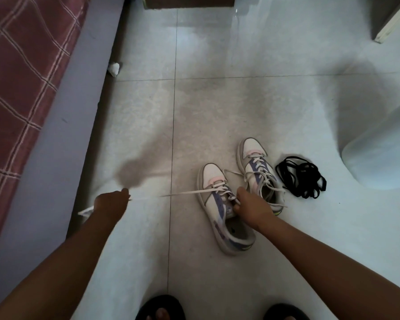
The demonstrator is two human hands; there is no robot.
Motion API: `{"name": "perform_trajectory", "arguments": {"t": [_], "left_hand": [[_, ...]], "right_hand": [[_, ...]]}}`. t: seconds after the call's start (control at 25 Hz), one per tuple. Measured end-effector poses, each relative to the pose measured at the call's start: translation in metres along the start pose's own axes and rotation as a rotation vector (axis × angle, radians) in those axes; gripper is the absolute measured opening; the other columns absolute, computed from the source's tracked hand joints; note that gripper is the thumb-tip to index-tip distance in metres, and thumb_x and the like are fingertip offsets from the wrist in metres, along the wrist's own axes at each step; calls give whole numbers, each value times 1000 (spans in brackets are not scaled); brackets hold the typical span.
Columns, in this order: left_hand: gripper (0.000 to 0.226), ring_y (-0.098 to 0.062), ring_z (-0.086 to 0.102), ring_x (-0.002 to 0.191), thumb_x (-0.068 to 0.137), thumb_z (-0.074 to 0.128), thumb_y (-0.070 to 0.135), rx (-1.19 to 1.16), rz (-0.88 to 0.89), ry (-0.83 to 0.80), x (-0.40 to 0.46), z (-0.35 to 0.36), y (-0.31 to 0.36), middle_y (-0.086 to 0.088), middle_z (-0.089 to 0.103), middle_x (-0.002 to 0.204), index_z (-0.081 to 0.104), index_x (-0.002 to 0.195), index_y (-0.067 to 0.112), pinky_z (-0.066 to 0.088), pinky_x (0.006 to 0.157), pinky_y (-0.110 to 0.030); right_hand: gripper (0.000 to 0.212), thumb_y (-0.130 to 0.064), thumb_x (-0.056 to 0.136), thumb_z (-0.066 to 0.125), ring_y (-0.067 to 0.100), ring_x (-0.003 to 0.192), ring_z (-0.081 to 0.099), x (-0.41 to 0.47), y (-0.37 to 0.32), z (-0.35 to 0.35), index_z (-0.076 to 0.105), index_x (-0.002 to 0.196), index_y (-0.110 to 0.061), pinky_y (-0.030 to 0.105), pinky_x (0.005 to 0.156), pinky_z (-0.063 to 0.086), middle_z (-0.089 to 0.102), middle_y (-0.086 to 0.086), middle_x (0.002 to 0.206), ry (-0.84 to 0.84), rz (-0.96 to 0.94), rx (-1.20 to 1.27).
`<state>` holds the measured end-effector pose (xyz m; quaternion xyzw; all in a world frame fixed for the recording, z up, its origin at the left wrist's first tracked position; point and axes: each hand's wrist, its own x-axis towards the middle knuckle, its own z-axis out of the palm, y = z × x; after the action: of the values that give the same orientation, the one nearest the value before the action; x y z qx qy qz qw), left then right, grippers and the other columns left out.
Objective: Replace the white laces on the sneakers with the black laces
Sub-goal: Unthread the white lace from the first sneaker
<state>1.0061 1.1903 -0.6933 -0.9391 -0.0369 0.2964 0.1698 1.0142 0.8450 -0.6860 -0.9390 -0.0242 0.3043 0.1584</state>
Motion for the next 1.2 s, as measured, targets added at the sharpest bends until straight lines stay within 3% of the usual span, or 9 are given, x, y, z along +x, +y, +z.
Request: {"name": "perform_trajectory", "arguments": {"t": [0.12, 0.2, 0.36, 0.48, 0.56, 0.72, 0.88, 1.04, 1.2], "left_hand": [[53, -27, 49, 124, 97, 44, 39, -230, 138, -191, -9, -4, 22, -10, 47, 138, 28, 142, 16, 41, 97, -35], [61, -28, 41, 131, 94, 50, 42, -442, 236, -198, -20, -26, 68, -12, 38, 144, 25, 145, 17, 36, 104, -38], [43, -24, 58, 100, 91, 50, 40, -855, 347, -134, -51, -65, 152, -9, 58, 118, 47, 128, 17, 47, 81, -33], [45, -29, 55, 111, 95, 47, 32, -798, 247, -228, -65, -65, 184, -13, 53, 127, 38, 133, 10, 43, 89, -34], [45, -30, 56, 113, 99, 41, 29, -782, 139, -253, -66, -61, 190, -15, 55, 126, 31, 136, 6, 44, 89, -36], [36, -29, 61, 105, 100, 38, 25, -778, 137, -185, -61, -53, 188, -14, 61, 119, 32, 132, 9, 45, 79, -33], [29, -28, 61, 99, 99, 39, 30, -665, 191, -29, -54, -43, 171, -10, 61, 114, 41, 124, 15, 40, 70, -31], [23, -30, 52, 107, 94, 43, 17, -296, 153, 232, -23, -44, 131, -9, 51, 119, 49, 116, 13, 40, 77, -35], [30, -28, 45, 113, 94, 39, 13, -191, 231, 307, -15, -36, 124, -9, 48, 124, 46, 123, 15, 33, 85, -34]], "right_hand": [[20, -25, 90, 51, 33, 96, 58, -1, -1, -2, 33, 93, -17, 30, 66, 32, 60, 19, 105, -3, -26, 61], [22, -28, 88, 53, 32, 95, 57, -3, -6, 4, 34, 92, -17, 30, 66, 33, 61, 17, 103, -12, -42, 82], [24, -42, 87, 51, 25, 80, 57, 2, -18, -7, 45, 77, -20, 28, 65, 39, 55, 0, 77, -26, 33, 222], [16, -35, 87, 54, 25, 92, 58, 14, -21, -24, 55, 89, -19, 31, 70, 41, 60, 3, 92, 94, -10, 119], [20, -30, 88, 57, 26, 100, 57, 18, -25, -27, 60, 100, -13, 32, 78, 42, 62, 8, 106, 41, -48, 34], [22, -22, 91, 54, 28, 101, 59, 19, -35, -20, 61, 104, -7, 31, 78, 44, 63, 14, 109, -19, -82, -89], [23, -20, 94, 49, 30, 103, 58, 15, -37, -19, 61, 104, -3, 33, 79, 43, 62, 17, 111, -22, -128, -50], [15, -20, 95, 48, 24, 81, 56, 10, -30, -12, 53, 85, -9, 28, 63, 34, 62, 15, 88, -59, -221, 145], [27, -22, 94, 41, 31, 99, 61, 13, -28, -7, 44, 117, -9, 33, 67, 37, 62, 12, 109, 67, -389, -453]]}}
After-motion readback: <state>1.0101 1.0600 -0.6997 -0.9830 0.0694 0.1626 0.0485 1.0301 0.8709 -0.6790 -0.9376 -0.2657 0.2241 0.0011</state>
